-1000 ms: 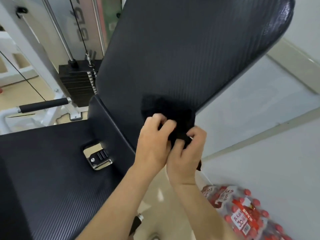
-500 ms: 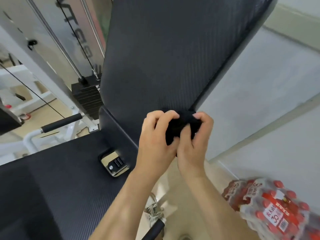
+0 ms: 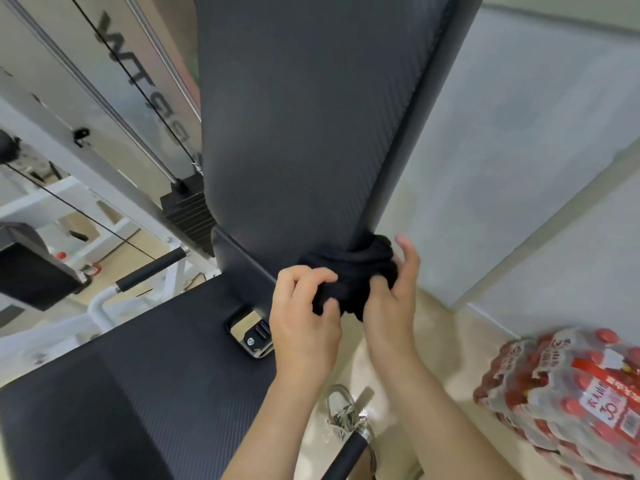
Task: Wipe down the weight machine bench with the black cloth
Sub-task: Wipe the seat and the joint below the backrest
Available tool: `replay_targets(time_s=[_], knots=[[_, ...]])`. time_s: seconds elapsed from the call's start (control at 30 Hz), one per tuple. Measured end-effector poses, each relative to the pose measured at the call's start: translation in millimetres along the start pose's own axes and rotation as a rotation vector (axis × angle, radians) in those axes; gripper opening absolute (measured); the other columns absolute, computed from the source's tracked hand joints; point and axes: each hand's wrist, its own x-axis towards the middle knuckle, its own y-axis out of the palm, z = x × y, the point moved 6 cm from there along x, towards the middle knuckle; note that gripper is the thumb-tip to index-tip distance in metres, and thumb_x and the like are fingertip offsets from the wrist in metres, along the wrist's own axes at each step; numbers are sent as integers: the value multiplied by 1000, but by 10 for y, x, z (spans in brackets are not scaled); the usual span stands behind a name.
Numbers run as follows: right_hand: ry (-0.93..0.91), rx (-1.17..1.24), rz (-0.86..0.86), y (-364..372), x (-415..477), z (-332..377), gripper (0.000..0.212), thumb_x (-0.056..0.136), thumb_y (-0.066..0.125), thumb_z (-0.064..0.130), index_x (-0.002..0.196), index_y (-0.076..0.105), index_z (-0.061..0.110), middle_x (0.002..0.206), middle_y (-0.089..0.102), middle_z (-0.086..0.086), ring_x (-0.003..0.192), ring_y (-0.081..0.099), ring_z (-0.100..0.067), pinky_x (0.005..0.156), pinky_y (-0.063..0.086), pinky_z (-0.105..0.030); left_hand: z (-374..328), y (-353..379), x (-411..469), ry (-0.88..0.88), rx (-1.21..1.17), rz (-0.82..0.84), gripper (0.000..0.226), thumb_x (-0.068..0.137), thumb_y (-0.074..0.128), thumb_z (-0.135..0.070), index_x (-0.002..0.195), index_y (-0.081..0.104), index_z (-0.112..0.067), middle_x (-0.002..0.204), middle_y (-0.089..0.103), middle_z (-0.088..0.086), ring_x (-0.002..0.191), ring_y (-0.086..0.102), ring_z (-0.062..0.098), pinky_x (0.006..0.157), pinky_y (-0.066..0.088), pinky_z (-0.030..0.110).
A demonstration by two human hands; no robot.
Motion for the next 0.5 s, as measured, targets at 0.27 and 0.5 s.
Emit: replay_targets(time_s=[0.27,0.5], knots=[[55,-401,-71,-30,-544,-617,36,78,67,11,80,35,28,84,46,-2,72,48,-23,62,42,-28,857,-116,-465,-618,-148,34,41,79,64,2,85,67,-38,90,71,-13,86,64,-4,73,43,4],[-489,-781,173,572,-740,-569,31,90,48,23,109,69,9,117,64,-4,107,56,-5,91,44,-14,1188,-256,-43,-646,-248,-72,33,83,57,-1,94,71,-29,81,68,-13,68,60,-3,69,50,15]])
